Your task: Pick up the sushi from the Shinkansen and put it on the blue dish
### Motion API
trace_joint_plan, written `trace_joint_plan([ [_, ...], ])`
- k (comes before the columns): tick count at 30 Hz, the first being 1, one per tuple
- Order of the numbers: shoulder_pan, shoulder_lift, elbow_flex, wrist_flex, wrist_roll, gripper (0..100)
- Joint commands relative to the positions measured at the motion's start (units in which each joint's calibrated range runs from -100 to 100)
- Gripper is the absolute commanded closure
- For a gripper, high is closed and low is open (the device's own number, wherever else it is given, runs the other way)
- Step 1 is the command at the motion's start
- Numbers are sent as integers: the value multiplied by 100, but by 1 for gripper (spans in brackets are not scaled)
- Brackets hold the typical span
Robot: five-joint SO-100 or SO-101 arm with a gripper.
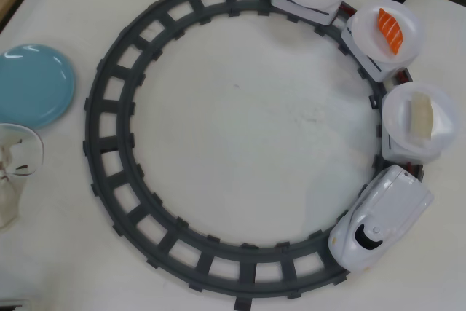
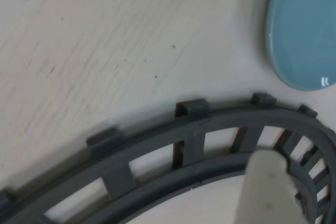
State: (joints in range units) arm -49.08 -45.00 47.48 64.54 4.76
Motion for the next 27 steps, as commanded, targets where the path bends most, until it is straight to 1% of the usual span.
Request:
trace_joint_plan([
  [1,84,-116,-132,22,0,85],
  [5,93,-116,-132,22,5,85],
  [12,445,-116,-240,175,21,85],
  [20,489,-116,-312,217,115,85],
  [24,683,-116,-312,217,115,85],
  [27,903,-116,-339,319,230,85],
])
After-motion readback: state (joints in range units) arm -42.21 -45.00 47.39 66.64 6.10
